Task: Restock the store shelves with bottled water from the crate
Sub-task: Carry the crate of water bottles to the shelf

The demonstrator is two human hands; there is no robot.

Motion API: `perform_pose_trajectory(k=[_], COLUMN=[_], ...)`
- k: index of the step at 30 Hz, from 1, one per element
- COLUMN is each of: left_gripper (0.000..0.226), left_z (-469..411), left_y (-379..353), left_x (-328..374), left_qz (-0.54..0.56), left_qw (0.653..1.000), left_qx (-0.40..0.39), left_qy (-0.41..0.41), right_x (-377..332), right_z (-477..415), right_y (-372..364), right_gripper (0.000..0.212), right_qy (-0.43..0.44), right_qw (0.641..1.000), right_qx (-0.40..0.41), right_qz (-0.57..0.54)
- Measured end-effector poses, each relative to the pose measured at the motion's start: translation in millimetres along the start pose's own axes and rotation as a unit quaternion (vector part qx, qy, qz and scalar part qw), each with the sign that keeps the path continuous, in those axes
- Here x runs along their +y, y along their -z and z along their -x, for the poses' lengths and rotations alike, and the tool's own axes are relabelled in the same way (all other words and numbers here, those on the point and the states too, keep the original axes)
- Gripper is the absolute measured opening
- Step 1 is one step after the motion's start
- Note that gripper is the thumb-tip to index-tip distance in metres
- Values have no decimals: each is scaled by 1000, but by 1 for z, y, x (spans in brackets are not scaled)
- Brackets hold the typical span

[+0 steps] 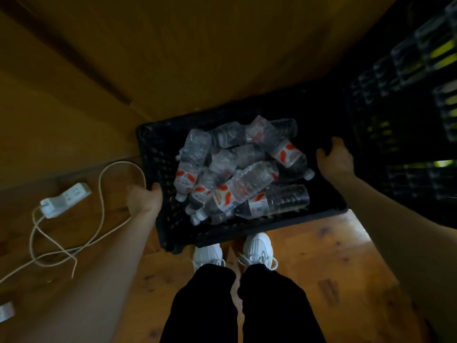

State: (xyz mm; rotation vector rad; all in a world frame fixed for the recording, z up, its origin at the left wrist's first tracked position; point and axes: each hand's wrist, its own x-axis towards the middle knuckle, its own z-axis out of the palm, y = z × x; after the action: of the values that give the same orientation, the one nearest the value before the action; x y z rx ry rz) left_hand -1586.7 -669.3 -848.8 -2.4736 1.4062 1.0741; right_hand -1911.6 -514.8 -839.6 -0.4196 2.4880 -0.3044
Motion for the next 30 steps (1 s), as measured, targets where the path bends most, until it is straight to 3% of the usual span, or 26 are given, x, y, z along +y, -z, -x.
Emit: perform_pose_trajectory(k=[6, 9, 12, 16, 22, 27, 30], left_gripper=[44, 38, 29, 13, 24, 28, 31], left_z=[-25, -28, -38, -52, -55, -51, -52], left_y=[-26, -30, -33, -33, -30, -30, -28], left_x=[-12, -12, -16, -23, -23, -16, -16], left_qz=[43, 92, 179, 203, 200, 237, 253], left_qw=[999, 996, 982, 970, 961, 937, 930], left_qx=[-18, -11, -56, -120, -165, -237, -241], left_qy=[-5, 0, 29, 65, 93, 99, 113], right_x=[1, 4, 12, 21, 24, 22, 22], right_z=[-30, -42, -56, -68, -71, -73, -70], right_y=[-11, -14, -14, -18, -22, -23, -20], right_gripper=[46, 47, 52, 54, 49, 39, 39], right_qy=[-16, -27, -65, -75, -66, -94, -100], right_qw=[997, 999, 994, 986, 989, 962, 955], right_qx=[74, 28, -36, -75, -50, -103, -125], right_qz=[-18, -37, -84, -126, -125, -235, -249])
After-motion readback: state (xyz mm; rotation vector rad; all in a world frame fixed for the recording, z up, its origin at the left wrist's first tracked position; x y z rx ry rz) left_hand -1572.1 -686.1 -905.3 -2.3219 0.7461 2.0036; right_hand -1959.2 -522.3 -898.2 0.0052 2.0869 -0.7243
